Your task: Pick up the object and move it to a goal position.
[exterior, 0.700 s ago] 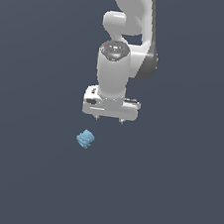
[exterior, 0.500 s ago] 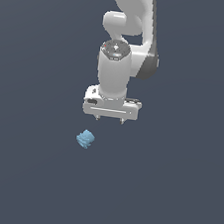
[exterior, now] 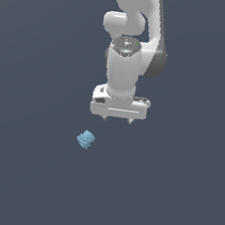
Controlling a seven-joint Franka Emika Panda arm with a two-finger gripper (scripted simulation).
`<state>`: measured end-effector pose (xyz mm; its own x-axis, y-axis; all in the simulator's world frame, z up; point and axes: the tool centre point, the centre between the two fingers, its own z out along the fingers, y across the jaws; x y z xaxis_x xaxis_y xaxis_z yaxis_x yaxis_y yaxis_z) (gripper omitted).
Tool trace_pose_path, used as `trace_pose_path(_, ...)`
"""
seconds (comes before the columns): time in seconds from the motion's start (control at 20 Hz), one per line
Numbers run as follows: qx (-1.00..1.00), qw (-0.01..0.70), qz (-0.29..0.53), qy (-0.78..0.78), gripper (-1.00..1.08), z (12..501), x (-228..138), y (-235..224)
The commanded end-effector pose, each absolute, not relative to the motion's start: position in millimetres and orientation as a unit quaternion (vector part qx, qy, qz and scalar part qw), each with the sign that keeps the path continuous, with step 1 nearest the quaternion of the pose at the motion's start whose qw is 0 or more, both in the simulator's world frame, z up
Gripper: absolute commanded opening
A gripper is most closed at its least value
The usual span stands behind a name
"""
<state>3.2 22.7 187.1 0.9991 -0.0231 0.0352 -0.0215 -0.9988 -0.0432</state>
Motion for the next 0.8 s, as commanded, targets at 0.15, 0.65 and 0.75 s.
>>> trace_pose_path(0.15,-0.999,0.022,-0.017,0.018,1.0,185,4,20)
trace_pose_path(0.65,-0.993,0.018,-0.01,0.114,1.0,152,19,-24)
trace_pose_path(0.75,-0.989,0.016,-0.008,0.146,1.0,141,23,-39)
